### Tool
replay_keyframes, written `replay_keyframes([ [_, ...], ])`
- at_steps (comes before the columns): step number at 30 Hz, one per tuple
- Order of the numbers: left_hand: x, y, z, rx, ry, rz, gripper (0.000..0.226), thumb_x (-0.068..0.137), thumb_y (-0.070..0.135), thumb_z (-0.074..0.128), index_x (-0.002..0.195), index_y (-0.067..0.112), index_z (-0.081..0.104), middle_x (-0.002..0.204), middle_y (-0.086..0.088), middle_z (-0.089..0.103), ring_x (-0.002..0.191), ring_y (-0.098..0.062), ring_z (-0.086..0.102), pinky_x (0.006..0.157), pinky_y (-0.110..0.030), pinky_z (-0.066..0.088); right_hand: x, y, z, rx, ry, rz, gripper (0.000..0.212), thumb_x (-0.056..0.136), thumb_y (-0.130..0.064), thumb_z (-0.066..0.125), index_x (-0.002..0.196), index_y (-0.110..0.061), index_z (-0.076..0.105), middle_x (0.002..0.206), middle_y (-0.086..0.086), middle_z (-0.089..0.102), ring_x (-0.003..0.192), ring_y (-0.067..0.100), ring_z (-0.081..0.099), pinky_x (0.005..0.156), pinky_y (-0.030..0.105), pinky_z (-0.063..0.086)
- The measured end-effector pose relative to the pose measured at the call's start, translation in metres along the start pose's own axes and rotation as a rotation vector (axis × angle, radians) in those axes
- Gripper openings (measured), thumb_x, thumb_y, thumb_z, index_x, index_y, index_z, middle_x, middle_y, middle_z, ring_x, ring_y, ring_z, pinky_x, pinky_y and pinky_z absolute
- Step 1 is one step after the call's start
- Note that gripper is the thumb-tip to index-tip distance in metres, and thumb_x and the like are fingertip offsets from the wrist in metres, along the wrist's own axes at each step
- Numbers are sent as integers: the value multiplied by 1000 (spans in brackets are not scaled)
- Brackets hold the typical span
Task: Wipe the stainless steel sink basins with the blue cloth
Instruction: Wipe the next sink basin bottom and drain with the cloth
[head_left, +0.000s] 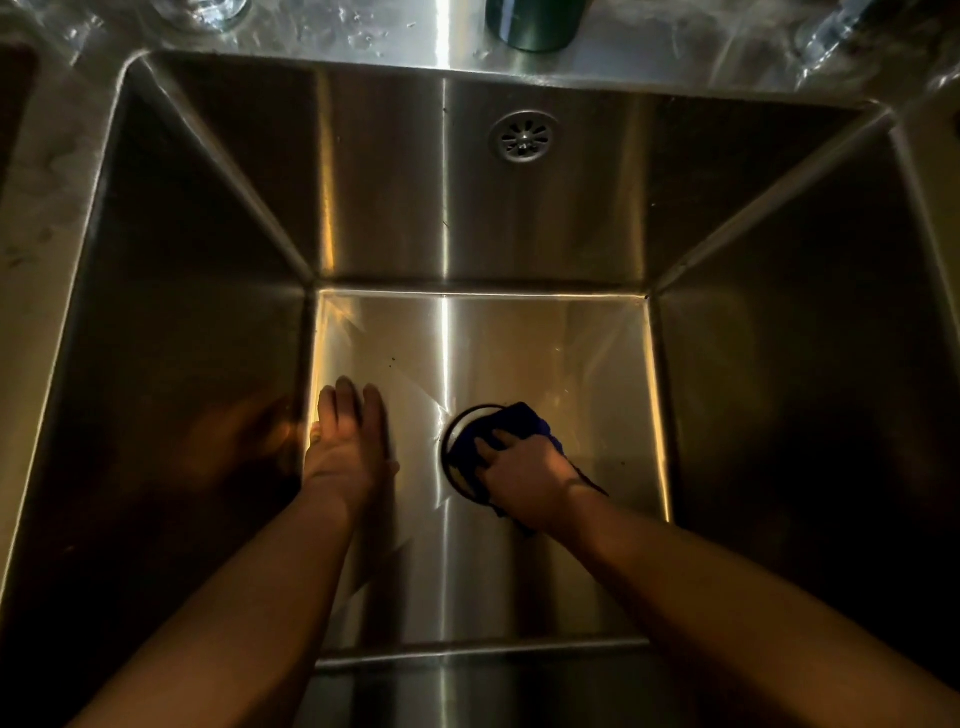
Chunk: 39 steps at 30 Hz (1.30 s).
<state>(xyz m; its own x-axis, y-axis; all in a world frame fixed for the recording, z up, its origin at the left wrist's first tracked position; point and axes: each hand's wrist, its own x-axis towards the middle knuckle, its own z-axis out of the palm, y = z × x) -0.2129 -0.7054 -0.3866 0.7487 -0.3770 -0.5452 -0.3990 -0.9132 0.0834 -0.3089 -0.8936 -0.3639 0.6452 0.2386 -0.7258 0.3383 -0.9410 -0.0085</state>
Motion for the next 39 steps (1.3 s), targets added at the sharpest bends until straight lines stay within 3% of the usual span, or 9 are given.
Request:
replay_keyframes([
  [3,2,-1,2,-15,5,-3,102,81,43,69,152,13,2,156,-19,-5,144,-39,-4,116,-46,22,-4,-10,1,105,54,126,43,96,-21,53,139,-20,48,150,6,35,133,29,38,69,38,50],
  [9,3,-1,4,-21,-2,-19,103,81,44,68,151,15,-1,156,-17,-9,144,-38,-8,116,-45,19,-25,-9,3,404,142,245,40,86,-32,67,125,-29,60,133,-7,51,119,21,50,90,34,48],
  [13,3,-1,3,-29,-3,-21,103,81,44,69,151,15,0,156,-17,-10,144,-37,-9,117,-44,18,-48,-2,8,427,343,362,41,92,-39,50,131,-29,56,144,-3,47,126,26,45,95,32,35],
  [15,3,0,2,-32,4,-18,103,81,44,69,151,14,1,155,-17,-9,144,-37,-8,116,-45,20,-56,8,13,428,401,426,52,92,-34,48,143,-26,45,155,2,34,138,29,34,100,36,30],
  [20,0,1,-1,-22,-7,-12,102,83,43,67,152,13,-2,156,-18,-9,144,-37,-8,117,-45,19,-51,22,33,461,147,514,75,99,-48,32,148,-31,-23,154,5,-33,144,30,-26,117,55,-2],
  [25,-3,0,-4,-19,-16,7,100,84,42,65,151,12,-3,155,-19,-9,144,-38,-7,117,-45,20,-39,29,40,582,170,598,69,97,-60,15,138,-36,-36,147,4,-44,139,27,-36,112,55,-19],
  [29,-3,3,-5,-2,-9,3,100,85,41,64,151,11,-4,155,-21,-10,144,-40,-7,117,-45,19,-31,38,45,670,33,549,77,95,-66,23,141,-41,-33,141,-1,-51,137,28,-39,114,55,-16],
  [33,-2,3,-4,34,0,12,100,85,44,62,151,9,-4,155,-23,-8,143,-42,-3,117,-45,18,-39,42,39,608,243,562,73,96,-57,34,150,-41,-12,160,4,-19,147,33,-14,117,58,-1],
  [39,-10,7,-1,-27,54,52,91,87,39,59,153,18,0,156,-20,-9,144,-39,-8,117,-47,14,-36,42,33,668,141,560,95,91,-44,59,148,-44,-16,158,13,-23,144,42,-16,114,55,21],
])
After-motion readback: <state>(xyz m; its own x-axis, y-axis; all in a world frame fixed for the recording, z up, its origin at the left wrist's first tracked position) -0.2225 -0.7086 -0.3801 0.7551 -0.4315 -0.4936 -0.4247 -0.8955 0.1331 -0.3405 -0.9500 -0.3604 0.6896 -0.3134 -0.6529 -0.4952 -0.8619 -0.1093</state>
